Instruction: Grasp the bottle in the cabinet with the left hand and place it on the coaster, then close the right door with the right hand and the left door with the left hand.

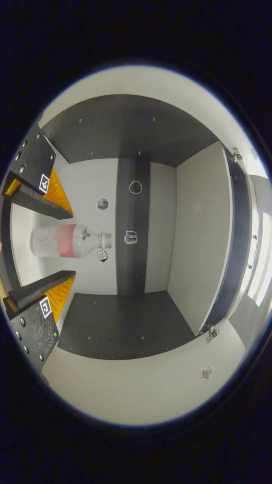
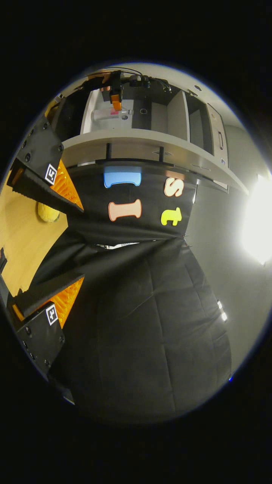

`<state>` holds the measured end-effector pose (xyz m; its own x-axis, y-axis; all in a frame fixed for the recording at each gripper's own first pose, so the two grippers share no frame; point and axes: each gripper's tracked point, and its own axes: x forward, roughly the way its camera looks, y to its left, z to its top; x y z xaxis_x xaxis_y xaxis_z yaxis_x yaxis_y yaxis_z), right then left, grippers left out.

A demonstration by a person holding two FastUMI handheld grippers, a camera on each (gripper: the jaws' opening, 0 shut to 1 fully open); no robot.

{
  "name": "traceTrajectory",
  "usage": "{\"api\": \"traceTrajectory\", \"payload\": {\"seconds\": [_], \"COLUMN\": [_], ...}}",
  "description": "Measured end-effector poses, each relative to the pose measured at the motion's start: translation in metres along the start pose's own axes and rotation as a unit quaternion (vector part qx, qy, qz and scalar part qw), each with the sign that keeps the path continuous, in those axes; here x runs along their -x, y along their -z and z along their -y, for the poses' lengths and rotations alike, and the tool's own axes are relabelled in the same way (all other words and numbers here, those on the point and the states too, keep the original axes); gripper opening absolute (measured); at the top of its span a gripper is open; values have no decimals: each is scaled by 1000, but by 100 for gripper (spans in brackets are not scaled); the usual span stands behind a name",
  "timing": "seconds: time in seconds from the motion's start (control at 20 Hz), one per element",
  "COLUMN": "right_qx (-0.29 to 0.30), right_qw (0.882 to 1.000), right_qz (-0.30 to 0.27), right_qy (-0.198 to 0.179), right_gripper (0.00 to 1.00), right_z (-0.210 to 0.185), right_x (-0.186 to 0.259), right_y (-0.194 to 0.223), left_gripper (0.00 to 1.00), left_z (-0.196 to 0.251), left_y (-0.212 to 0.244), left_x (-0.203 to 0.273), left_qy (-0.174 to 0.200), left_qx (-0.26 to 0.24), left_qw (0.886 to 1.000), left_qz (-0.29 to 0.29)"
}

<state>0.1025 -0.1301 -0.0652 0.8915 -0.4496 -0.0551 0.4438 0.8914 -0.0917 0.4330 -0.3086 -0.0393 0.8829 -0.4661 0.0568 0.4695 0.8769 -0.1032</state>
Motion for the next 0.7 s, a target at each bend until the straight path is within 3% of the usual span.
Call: {"api": "traceTrajectory", "payload": {"seconds": [0.1, 0.35, 0.45, 0.5, 0.55, 0.6, 0.65, 0.7], "right_qx": [7, 12, 11, 11, 13, 15, 17, 17], "right_qw": [1000, 1000, 1000, 1000, 1000, 1000, 1000, 1000], "right_qz": [-7, -19, -20, -18, -16, -15, -15, -16], "right_qy": [7, 8, 6, 5, 3, 1, -1, -5], "right_gripper": [94, 98, 98, 98, 98, 98, 98, 98], "right_z": [-1, -7, -11, -12, -12, -12, -11, -12], "right_x": [0, -2, -4, -5, -5, -4, -3, -2], "right_y": [3, 9, 9, 9, 8, 7, 8, 9], "left_gripper": [82, 83, 89, 83, 88, 73, 73, 80], "left_z": [-2, -8, -10, -9, -10, -10, -12, -13], "left_y": [13, 37, 46, 49, 52, 47, 46, 43], "left_x": [-18, -47, -56, -57, -64, -58, -51, -46], "left_qy": [1, 2, 2, 4, 1, 1, 0, 0], "left_qx": [-3, -3, -8, -7, -5, -1, 5, 13], "left_qw": [1000, 999, 999, 998, 998, 998, 998, 998], "left_qz": [-10, -37, -52, -59, -59, -60, -60, -57]}}
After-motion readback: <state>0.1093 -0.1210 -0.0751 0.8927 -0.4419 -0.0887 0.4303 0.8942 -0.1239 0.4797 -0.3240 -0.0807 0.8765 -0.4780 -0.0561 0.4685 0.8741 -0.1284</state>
